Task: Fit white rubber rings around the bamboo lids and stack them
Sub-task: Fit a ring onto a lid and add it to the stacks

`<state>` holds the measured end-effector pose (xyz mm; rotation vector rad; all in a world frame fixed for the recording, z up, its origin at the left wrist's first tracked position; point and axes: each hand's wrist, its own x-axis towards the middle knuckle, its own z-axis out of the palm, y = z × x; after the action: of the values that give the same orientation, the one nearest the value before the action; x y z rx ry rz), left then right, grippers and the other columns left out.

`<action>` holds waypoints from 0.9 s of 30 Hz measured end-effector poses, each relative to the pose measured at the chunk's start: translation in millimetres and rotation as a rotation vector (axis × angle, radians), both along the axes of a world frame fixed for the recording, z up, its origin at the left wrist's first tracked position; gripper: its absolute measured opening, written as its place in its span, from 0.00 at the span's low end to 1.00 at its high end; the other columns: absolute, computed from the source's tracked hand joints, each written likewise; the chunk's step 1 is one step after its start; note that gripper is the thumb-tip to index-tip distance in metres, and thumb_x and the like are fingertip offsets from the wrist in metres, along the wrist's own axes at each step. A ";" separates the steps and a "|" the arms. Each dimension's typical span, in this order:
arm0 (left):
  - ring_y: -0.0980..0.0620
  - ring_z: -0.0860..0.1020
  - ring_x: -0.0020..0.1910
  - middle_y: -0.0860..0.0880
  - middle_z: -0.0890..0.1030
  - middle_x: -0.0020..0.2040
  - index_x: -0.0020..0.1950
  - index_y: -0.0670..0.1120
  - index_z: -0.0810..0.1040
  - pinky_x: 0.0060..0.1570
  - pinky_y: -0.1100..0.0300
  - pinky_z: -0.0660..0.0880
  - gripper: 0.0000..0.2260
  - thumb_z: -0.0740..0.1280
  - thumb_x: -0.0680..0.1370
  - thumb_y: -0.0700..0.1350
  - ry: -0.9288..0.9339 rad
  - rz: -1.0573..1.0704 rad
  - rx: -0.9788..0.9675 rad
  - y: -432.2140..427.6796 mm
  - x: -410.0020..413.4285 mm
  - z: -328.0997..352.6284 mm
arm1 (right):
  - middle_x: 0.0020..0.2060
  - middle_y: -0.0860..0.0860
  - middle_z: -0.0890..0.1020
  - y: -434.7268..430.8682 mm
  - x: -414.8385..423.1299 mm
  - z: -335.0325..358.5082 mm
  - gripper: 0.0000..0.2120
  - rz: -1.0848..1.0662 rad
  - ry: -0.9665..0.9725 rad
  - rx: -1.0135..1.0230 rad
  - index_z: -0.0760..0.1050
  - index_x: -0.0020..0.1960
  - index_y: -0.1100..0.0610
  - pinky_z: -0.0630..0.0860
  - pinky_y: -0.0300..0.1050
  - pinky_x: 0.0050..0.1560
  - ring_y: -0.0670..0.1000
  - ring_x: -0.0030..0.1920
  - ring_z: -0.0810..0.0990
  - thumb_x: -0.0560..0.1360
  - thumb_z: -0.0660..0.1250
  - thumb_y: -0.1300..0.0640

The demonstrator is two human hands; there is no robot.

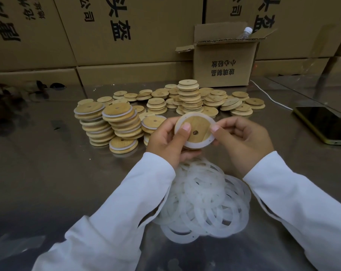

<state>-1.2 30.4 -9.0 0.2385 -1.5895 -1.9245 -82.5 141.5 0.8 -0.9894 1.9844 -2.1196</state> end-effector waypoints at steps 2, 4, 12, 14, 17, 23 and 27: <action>0.44 0.81 0.49 0.43 0.80 0.49 0.51 0.45 0.76 0.38 0.57 0.81 0.06 0.60 0.78 0.41 -0.006 -0.001 0.033 0.3 -0.6 -0.4 | 0.32 0.48 0.80 -2.1 1.1 -1.3 0.06 -0.040 -0.016 -0.014 0.77 0.37 0.54 0.73 0.28 0.35 0.41 0.32 0.77 0.71 0.69 0.62; 0.44 0.81 0.48 0.42 0.80 0.50 0.51 0.45 0.76 0.37 0.57 0.81 0.06 0.61 0.78 0.42 -0.013 -0.001 0.067 0.3 -1.3 -0.6 | 0.33 0.48 0.80 -2.5 2.0 -1.3 0.06 -0.048 -0.024 -0.017 0.76 0.37 0.54 0.72 0.28 0.35 0.42 0.33 0.78 0.70 0.70 0.62; 0.45 0.82 0.44 0.41 0.80 0.49 0.51 0.43 0.77 0.35 0.58 0.80 0.06 0.61 0.78 0.42 -0.028 -0.013 0.151 1.0 -3.2 -0.1 | 0.29 0.45 0.79 -4.5 1.1 -5.8 0.08 -0.077 -0.020 0.050 0.74 0.34 0.53 0.74 0.32 0.37 0.45 0.34 0.78 0.71 0.69 0.61; 0.43 0.82 0.45 0.41 0.80 0.49 0.52 0.44 0.77 0.33 0.58 0.80 0.06 0.62 0.78 0.42 -0.047 -0.006 0.137 0.6 -2.8 -0.4 | 0.29 0.46 0.78 -4.9 0.4 -5.7 0.08 -0.073 -0.018 0.059 0.74 0.34 0.54 0.73 0.30 0.35 0.42 0.31 0.77 0.71 0.69 0.62; 0.43 0.81 0.46 0.44 0.81 0.47 0.52 0.46 0.76 0.31 0.58 0.80 0.06 0.64 0.77 0.39 -0.095 -0.004 0.058 -0.8 -1.0 -0.7 | 0.29 0.48 0.78 -4.1 -0.7 -4.6 0.08 -0.072 -0.017 0.066 0.74 0.35 0.55 0.73 0.29 0.34 0.40 0.28 0.76 0.71 0.69 0.63; 0.48 0.81 0.43 0.50 0.83 0.40 0.50 0.48 0.78 0.37 0.53 0.81 0.06 0.67 0.75 0.39 -0.196 -0.019 -0.077 -2.9 0.5 -2.5 | 0.32 0.45 0.79 0.0 -1.4 -2.7 0.07 -0.084 0.046 0.116 0.76 0.35 0.53 0.73 0.27 0.35 0.40 0.32 0.76 0.69 0.70 0.61; 0.46 0.81 0.46 0.51 0.83 0.38 0.46 0.51 0.79 0.47 0.46 0.79 0.05 0.64 0.77 0.44 -0.216 0.019 -0.167 -3.4 -1.2 -4.4 | 0.31 0.44 0.80 0.8 -1.6 -2.4 0.08 -0.059 0.085 0.117 0.76 0.35 0.52 0.74 0.28 0.36 0.39 0.33 0.77 0.69 0.71 0.63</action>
<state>-2.4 27.0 -13.3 0.4005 -1.8704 -1.7883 -84.2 142.3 -1.6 -1.0296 2.1747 -1.9950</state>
